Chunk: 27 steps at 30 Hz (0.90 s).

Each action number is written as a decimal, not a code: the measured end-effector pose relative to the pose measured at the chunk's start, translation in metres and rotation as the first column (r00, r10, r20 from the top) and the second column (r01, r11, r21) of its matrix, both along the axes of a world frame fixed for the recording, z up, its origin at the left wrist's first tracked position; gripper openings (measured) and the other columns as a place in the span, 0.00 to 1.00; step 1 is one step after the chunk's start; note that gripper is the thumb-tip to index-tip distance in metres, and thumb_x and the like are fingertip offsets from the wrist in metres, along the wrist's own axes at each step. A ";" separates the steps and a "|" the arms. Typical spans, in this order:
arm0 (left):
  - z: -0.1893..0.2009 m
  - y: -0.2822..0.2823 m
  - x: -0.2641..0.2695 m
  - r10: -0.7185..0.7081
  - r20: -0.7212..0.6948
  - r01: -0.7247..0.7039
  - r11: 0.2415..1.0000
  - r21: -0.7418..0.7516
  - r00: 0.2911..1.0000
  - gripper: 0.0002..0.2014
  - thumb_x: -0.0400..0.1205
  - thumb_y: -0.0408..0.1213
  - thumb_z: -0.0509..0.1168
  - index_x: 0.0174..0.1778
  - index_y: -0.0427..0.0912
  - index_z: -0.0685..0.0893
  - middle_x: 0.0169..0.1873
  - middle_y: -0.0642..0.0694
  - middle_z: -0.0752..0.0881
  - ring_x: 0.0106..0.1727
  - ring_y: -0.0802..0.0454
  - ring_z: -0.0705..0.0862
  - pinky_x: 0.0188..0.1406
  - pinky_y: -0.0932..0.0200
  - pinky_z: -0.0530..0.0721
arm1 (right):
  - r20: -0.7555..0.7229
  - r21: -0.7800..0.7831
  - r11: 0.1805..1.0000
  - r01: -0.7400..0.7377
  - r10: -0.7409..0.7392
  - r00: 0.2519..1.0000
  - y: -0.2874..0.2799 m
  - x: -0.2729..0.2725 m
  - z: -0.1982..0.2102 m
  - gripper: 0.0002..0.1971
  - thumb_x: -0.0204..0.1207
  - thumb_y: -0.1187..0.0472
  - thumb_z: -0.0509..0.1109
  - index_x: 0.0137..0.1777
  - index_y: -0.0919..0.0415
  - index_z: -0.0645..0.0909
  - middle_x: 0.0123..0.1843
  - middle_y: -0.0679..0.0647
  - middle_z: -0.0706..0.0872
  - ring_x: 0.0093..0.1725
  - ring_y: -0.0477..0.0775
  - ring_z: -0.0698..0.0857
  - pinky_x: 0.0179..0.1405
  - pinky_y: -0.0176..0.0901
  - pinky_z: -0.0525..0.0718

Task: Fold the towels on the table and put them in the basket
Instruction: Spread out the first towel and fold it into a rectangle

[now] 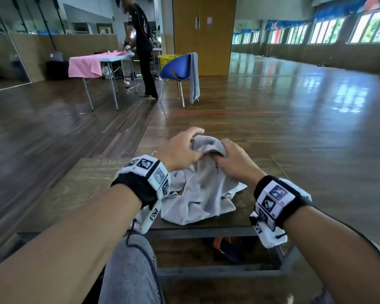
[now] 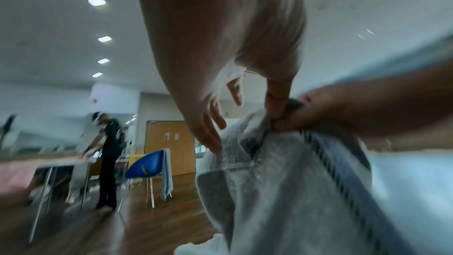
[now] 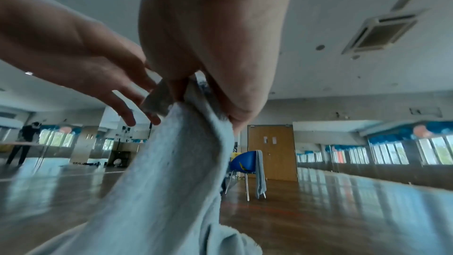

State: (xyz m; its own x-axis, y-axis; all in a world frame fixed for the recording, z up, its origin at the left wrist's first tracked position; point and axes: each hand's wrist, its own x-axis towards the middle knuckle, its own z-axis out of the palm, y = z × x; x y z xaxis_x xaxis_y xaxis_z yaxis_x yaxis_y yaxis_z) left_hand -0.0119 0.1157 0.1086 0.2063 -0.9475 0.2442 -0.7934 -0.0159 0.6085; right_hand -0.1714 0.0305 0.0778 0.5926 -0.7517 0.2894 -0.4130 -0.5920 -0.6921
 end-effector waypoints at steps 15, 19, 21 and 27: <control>0.020 0.007 -0.005 0.376 0.115 -0.335 0.902 -0.274 0.919 0.14 0.78 0.28 0.57 0.51 0.39 0.87 0.49 0.35 0.89 0.53 0.35 0.85 0.47 0.48 0.81 | -0.189 -0.196 0.981 -0.005 -0.033 0.981 -0.032 -0.058 0.012 0.17 0.77 0.61 0.69 0.27 0.43 0.79 0.27 0.45 0.82 0.34 0.54 0.81 0.33 0.48 0.77; 0.021 0.007 0.005 0.326 0.157 -0.282 0.927 -0.246 0.932 0.09 0.79 0.28 0.59 0.49 0.36 0.84 0.46 0.35 0.87 0.51 0.35 0.83 0.44 0.49 0.77 | -0.038 -0.201 0.976 0.081 -0.091 0.995 -0.045 -0.079 0.008 0.19 0.82 0.58 0.67 0.31 0.35 0.80 0.26 0.39 0.82 0.30 0.46 0.78 0.30 0.44 0.73; 0.020 0.010 0.005 0.276 0.155 -0.225 0.932 -0.285 0.949 0.09 0.79 0.26 0.60 0.49 0.36 0.85 0.46 0.37 0.88 0.50 0.37 0.84 0.45 0.49 0.79 | 0.084 -0.232 0.963 0.139 -0.122 0.989 -0.048 -0.082 0.009 0.13 0.82 0.57 0.67 0.38 0.40 0.84 0.32 0.40 0.86 0.37 0.47 0.83 0.37 0.45 0.77; 0.016 0.022 -0.003 0.226 0.146 -0.131 0.866 -0.482 0.963 0.08 0.80 0.21 0.60 0.48 0.35 0.83 0.38 0.43 0.87 0.39 0.45 0.84 0.40 0.54 0.78 | 0.246 -0.286 0.937 0.200 -0.130 0.961 -0.051 -0.083 0.016 0.06 0.80 0.54 0.65 0.49 0.46 0.84 0.39 0.44 0.89 0.42 0.50 0.86 0.40 0.46 0.78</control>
State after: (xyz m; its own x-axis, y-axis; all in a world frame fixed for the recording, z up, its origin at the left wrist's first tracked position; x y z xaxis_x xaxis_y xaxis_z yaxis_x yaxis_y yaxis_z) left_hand -0.0148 0.1373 0.1243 0.2650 -0.6652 0.6981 -0.9052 0.0778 0.4178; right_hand -0.2542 -0.0202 0.0940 0.3629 -0.6880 0.6285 -0.3812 -0.7250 -0.5736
